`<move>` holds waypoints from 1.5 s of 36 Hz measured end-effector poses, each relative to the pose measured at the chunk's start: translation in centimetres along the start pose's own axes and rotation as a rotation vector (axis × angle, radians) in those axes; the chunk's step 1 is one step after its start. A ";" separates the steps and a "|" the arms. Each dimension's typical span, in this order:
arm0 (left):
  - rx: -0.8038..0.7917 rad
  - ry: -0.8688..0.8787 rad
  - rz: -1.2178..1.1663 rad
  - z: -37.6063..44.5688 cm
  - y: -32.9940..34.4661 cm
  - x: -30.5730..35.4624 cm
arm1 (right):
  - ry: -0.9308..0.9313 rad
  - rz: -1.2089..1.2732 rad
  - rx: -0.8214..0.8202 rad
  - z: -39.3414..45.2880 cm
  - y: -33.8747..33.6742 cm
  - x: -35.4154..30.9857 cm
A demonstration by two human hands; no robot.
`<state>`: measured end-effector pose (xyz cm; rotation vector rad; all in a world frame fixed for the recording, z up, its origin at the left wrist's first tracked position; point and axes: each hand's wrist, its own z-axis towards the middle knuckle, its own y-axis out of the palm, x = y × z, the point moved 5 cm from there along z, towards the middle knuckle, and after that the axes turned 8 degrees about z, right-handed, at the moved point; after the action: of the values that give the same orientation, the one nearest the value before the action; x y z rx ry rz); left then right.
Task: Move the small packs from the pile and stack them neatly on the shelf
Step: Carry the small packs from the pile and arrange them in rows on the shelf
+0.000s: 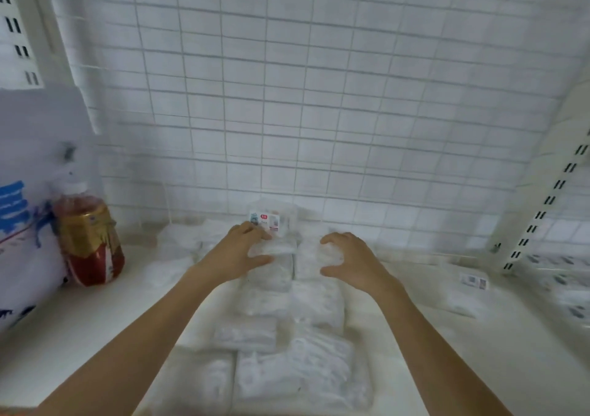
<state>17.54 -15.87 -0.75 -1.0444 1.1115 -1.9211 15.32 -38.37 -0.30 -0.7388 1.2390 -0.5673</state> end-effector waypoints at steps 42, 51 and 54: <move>-0.008 0.052 -0.439 -1.2 0.0 0.2 | 0.188 0.232 0.272 -2.8 0.3 -1.1; 0.001 0.022 -0.304 -0.8 0.7 0.3 | 0.174 0.099 0.333 -5.9 -0.5 -2.3; -0.038 -0.014 -0.223 -0.5 0.9 0.2 | 0.150 0.010 0.356 -7.3 -1.2 -2.8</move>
<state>17.17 -16.25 -1.61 -1.2457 1.0649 -2.0679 7.57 -38.47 1.29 -0.3957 1.2345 -0.8214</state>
